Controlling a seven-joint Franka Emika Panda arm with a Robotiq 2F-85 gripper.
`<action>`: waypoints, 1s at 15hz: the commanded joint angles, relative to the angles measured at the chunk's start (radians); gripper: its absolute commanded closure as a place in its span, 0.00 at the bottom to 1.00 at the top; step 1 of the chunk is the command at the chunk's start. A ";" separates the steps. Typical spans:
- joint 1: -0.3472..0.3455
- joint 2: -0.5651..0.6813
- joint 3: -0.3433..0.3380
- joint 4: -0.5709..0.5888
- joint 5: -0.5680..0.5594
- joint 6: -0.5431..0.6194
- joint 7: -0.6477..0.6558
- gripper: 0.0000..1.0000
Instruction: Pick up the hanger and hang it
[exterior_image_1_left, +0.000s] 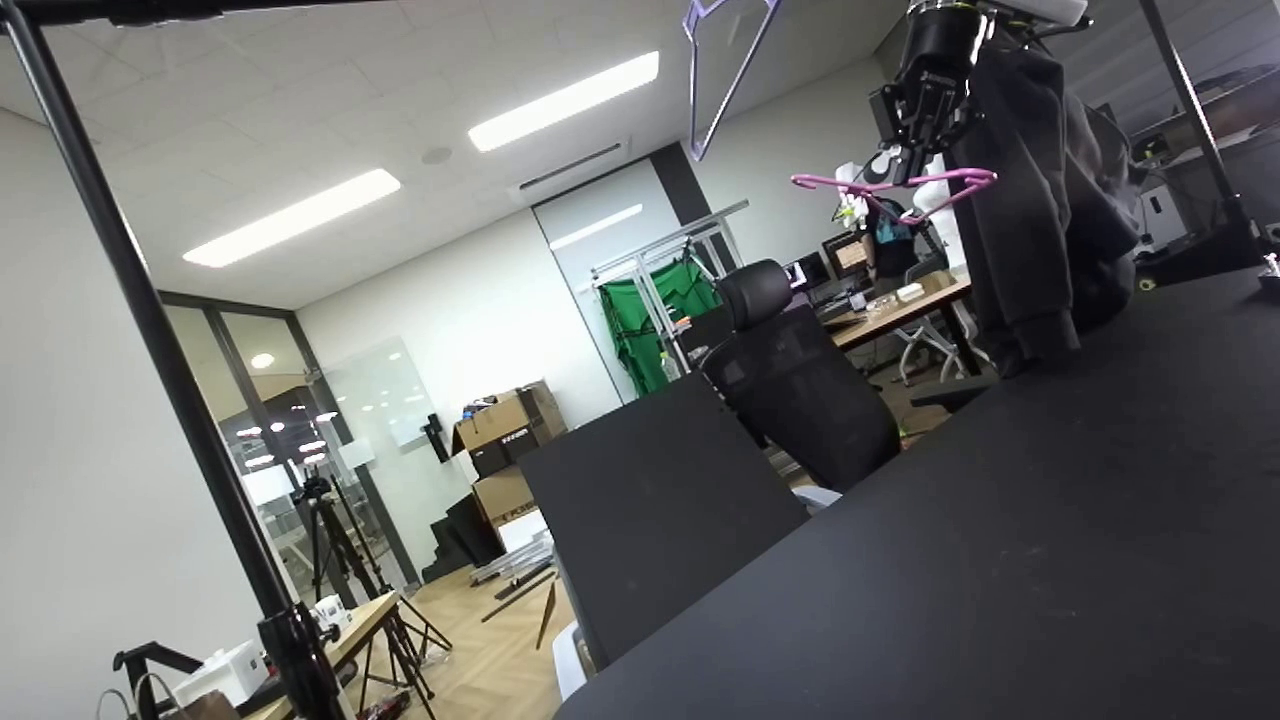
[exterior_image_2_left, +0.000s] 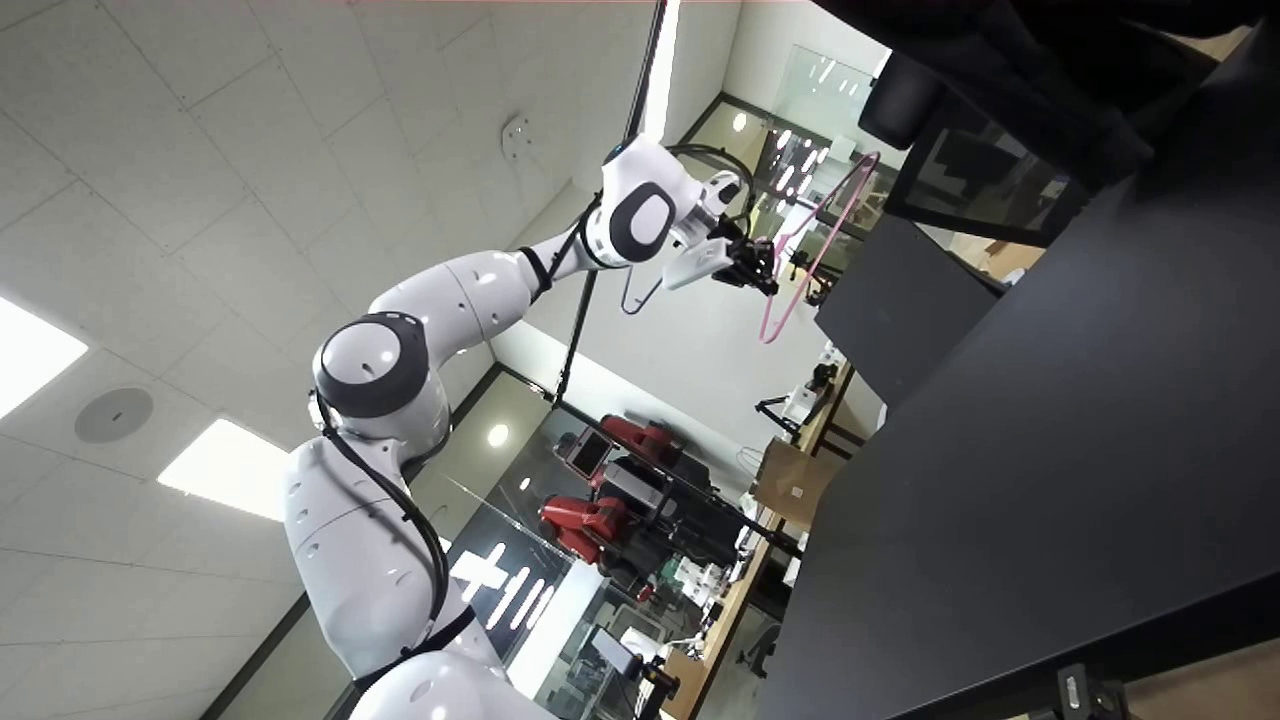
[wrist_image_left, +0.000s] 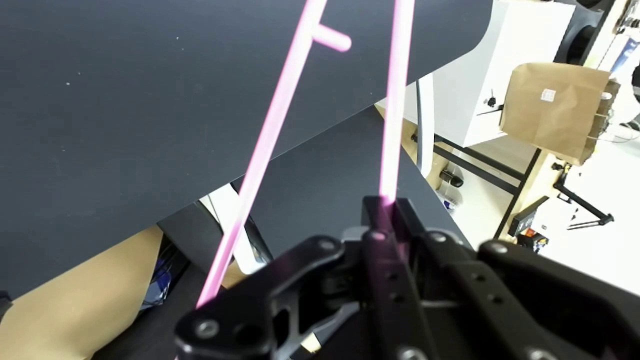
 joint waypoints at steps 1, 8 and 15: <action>0.005 0.001 -0.008 0.004 0.001 -0.006 0.000 0.92; -0.005 -0.029 -0.009 -0.011 0.009 -0.009 -0.023 0.98; -0.071 -0.165 -0.042 -0.037 0.097 -0.106 -0.134 0.98</action>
